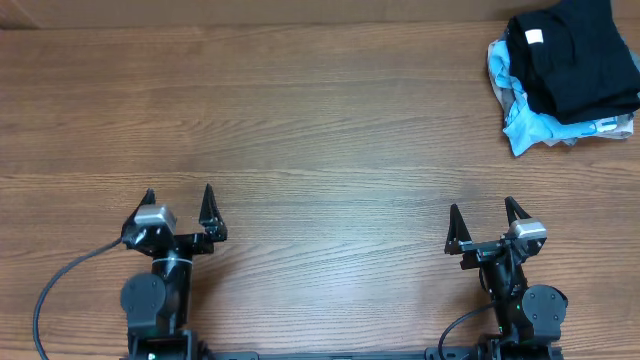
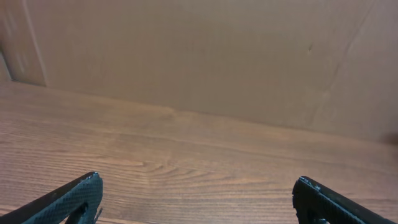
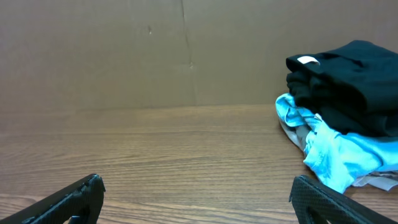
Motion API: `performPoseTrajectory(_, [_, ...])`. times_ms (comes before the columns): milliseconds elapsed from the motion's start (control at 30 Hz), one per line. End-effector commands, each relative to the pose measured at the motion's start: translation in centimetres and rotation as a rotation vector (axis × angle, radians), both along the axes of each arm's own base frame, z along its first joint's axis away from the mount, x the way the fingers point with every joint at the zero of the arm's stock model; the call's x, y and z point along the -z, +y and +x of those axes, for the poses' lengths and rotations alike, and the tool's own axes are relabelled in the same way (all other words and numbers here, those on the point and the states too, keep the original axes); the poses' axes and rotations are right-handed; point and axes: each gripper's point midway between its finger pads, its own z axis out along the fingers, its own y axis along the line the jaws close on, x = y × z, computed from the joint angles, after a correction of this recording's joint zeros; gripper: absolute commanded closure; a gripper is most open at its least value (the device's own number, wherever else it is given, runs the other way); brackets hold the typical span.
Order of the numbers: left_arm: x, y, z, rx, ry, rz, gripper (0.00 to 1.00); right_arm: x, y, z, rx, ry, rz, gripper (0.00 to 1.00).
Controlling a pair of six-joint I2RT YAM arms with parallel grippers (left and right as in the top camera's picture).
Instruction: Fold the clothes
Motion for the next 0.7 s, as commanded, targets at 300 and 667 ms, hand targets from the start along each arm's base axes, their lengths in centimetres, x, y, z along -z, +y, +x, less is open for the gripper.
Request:
performPoseTrajectory(300, [1.6, 0.4, -1.3, -0.017, -0.045, -0.017, 0.00, 0.2, -0.4, 0.0, 0.020, -0.004, 0.005, 0.00])
performPoseTrajectory(667, [2.9, 0.8, -1.9, -0.034, 0.001, -0.019, 0.00, 0.2, -0.4, 0.0, 0.020, -0.004, 0.005, 0.00])
